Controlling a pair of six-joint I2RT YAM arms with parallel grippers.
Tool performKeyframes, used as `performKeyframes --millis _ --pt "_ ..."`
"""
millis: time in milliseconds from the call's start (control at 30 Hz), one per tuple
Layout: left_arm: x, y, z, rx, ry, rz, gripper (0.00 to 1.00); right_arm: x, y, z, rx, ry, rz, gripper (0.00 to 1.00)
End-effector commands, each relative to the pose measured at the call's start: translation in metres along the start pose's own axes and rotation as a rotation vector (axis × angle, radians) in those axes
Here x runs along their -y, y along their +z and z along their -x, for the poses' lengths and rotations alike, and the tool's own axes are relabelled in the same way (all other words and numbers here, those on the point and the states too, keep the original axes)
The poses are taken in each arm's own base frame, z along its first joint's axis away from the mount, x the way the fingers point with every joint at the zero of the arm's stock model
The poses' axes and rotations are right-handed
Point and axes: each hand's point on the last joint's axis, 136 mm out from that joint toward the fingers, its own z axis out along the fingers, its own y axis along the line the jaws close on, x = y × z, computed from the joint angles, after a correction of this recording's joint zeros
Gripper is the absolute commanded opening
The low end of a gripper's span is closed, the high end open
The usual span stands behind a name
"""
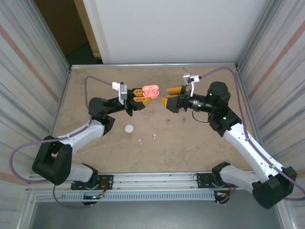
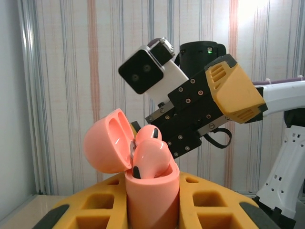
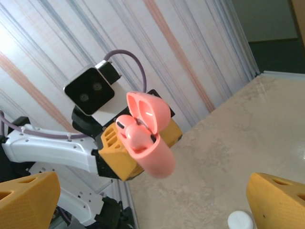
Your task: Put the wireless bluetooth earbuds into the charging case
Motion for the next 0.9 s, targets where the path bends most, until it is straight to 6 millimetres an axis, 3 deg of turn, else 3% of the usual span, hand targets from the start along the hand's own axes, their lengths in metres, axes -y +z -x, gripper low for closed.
performKeyframes --millis 0,300,867 --pt "0.007 -0.002 0.007 0.018 0.039 -0.034 0.00 -0.017 0.007 0.019 0.041 -0.058 0.046 0.99" --pt "0.008 0.003 0.002 -0.002 0.017 -0.056 0.00 -0.032 0.024 0.021 0.017 -0.085 0.112 0.99" --pt "0.003 0.006 -0.003 -0.005 0.000 -0.041 0.00 -0.040 0.026 0.024 0.005 -0.105 0.132 0.99"
